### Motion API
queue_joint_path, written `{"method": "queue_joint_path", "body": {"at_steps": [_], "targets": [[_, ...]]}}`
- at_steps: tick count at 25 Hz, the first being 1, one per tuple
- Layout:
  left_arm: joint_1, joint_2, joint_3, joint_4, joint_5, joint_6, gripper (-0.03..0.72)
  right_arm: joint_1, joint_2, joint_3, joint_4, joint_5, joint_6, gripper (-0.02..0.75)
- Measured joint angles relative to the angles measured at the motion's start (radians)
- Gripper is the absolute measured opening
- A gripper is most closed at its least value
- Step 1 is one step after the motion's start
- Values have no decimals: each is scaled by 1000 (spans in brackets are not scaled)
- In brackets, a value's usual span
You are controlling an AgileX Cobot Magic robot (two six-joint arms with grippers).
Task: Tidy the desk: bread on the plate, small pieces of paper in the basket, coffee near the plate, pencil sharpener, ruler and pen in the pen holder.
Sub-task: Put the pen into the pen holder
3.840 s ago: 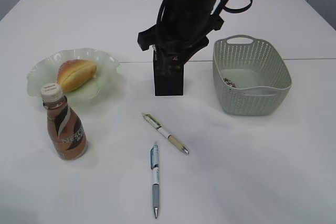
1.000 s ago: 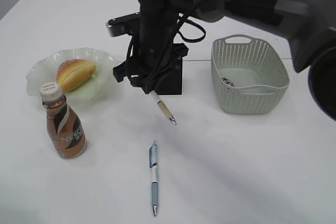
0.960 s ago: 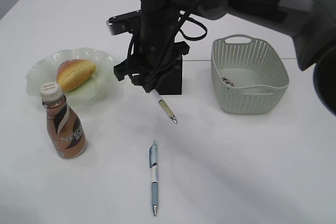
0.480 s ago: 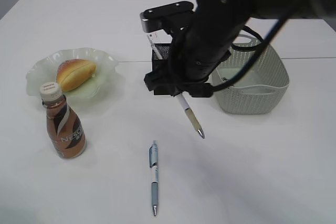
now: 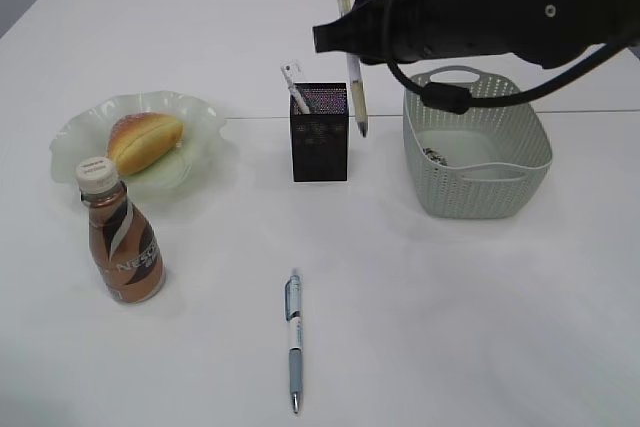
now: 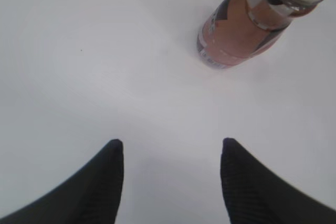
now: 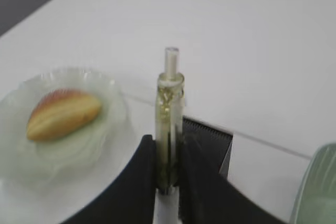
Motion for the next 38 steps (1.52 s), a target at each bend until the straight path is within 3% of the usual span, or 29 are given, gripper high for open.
{"method": "queue_joint_path", "body": {"at_steps": [6, 9, 23, 34, 38], "targets": [[0, 0, 0, 0, 3, 0, 433, -21, 102, 0, -4, -302, -8, 61], [0, 0, 0, 0, 3, 0, 433, -21, 163, -17, -8, -376, -42, 61], [0, 0, 0, 0, 3, 0, 433, -21, 350, -241, -8, -409, -86, 61], [0, 0, 0, 0, -2, 0, 433, -50, 416, -255, 14, -393, -89, 62], [0, 0, 0, 0, -9, 0, 433, -52, 418, -257, 25, -346, -90, 103]]}}
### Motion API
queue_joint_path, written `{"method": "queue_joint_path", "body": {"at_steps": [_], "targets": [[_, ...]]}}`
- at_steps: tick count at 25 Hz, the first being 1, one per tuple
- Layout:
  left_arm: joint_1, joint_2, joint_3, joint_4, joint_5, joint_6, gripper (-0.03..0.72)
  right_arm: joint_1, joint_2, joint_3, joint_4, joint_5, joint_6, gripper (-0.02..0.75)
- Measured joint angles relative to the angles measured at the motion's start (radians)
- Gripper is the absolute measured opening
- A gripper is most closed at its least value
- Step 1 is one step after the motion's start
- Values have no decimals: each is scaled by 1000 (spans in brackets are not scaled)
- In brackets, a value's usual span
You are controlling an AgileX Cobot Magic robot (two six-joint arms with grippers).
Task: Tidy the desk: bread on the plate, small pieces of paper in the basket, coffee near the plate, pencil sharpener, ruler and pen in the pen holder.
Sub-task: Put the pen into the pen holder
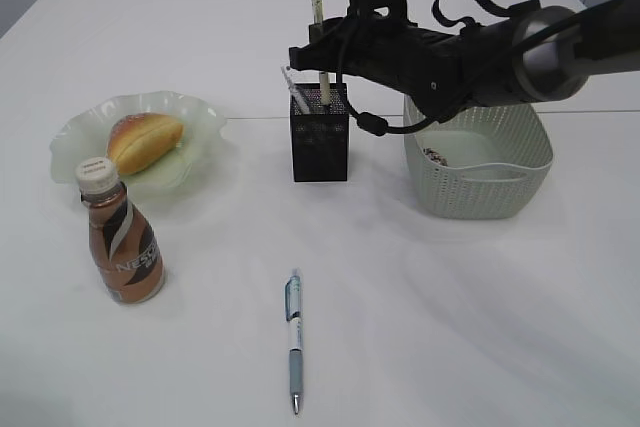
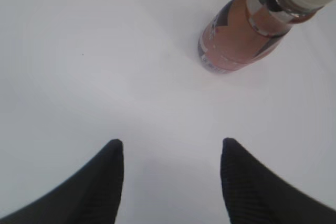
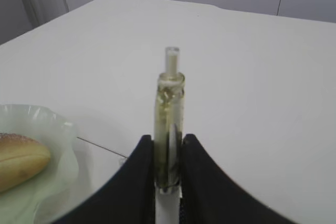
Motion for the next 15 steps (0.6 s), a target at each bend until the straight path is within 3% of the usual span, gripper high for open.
{"method": "queue_joint_path", "body": {"at_steps": [6, 12, 15], "targets": [[0, 0, 0, 1, -4, 0, 433, 0, 4, 0, 2, 17, 0, 211], [0, 0, 0, 1, -4, 0, 433, 0, 2, 0, 2, 40, 0, 234], [0, 0, 0, 1, -2, 0, 433, 0, -43, 0, 4, 148, 2, 237]]}}
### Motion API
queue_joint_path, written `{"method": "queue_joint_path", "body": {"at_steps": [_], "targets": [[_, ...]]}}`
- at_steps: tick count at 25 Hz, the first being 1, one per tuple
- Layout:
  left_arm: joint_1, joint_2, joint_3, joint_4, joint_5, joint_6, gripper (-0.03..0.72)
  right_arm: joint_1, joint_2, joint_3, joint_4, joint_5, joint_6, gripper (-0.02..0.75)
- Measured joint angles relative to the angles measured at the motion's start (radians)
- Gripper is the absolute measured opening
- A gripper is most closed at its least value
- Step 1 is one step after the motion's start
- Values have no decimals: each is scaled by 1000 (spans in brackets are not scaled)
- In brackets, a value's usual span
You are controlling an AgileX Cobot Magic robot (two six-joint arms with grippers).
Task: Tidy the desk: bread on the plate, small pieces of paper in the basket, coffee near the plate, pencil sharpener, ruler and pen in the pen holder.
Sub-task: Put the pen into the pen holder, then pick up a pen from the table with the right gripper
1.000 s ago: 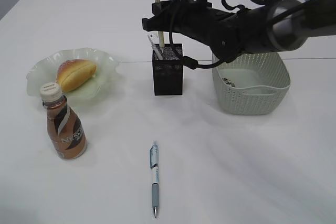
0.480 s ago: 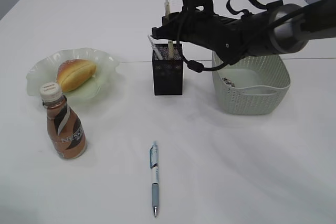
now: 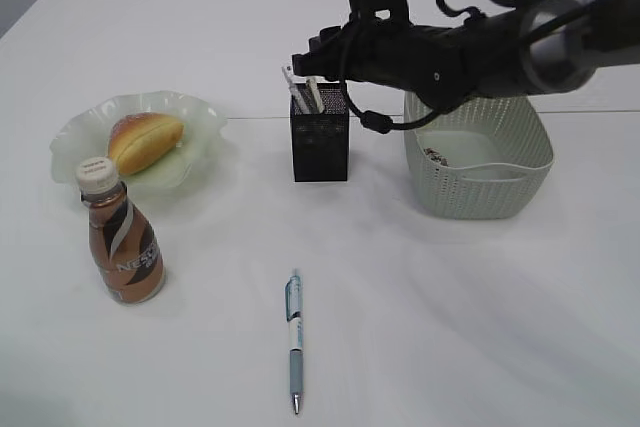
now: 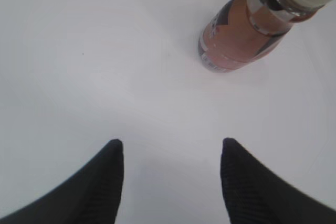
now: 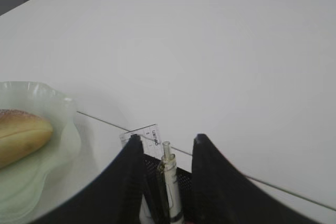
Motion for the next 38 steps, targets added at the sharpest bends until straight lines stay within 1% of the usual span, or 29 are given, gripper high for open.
{"method": "queue_joint_path", "body": {"at_steps": [4, 8, 13, 15, 17, 21, 24, 33, 38], "targets": [[0, 0, 0, 0, 4, 0, 433, 0, -120, 0, 0, 226, 18, 237], [0, 0, 0, 0, 8, 0, 433, 16, -232, -1, 18, 507, 21, 237], [0, 0, 0, 0, 14, 0, 433, 88, -348, -1, 137, 824, 21, 238], [0, 0, 0, 0, 16, 0, 433, 123, -380, -1, 164, 910, 44, 238], [0, 0, 0, 0, 16, 0, 433, 148, -398, -1, 177, 979, 134, 238], [0, 0, 0, 0, 16, 0, 433, 183, -392, -1, 187, 1083, 311, 240], [0, 0, 0, -2, 16, 0, 433, 201, -365, -1, 187, 1108, 407, 252], [0, 0, 0, -10, 9, 0, 433, 287, -171, -1, 183, 1131, 555, 260], [0, 0, 0, -10, 7, 0, 433, 291, -93, -5, 189, 1133, 592, 260]]}}
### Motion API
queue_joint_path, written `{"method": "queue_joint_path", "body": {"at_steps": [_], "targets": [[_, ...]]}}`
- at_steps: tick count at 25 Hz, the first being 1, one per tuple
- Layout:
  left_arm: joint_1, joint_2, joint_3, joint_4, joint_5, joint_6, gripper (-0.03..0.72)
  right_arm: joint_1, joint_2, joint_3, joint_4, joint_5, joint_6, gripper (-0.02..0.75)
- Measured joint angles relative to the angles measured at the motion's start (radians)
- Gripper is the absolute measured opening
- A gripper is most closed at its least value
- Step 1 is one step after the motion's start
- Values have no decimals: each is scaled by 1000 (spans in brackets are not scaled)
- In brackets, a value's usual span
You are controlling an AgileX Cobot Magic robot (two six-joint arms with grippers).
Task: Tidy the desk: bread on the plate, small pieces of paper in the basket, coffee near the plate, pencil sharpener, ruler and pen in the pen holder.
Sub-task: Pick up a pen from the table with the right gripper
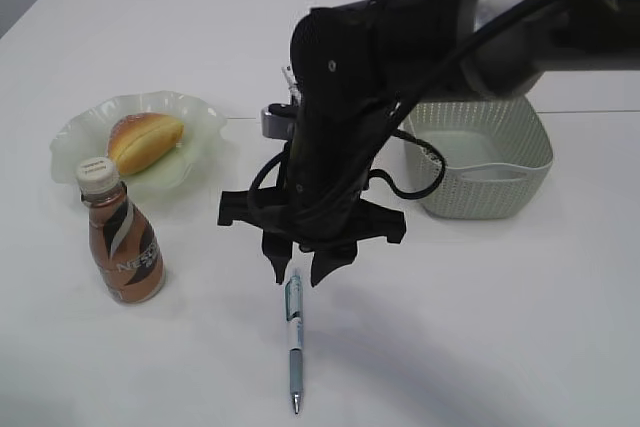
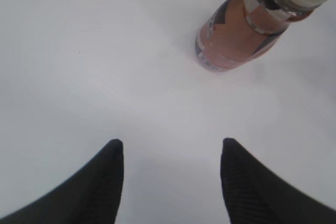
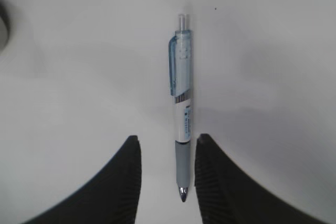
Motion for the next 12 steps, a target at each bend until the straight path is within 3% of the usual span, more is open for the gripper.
{"method": "queue_joint_path", "body": {"at_steps": [12], "targets": [[0, 0, 0, 0, 3, 0, 433, 0, 178, -202, -27, 102, 18, 261]]}}
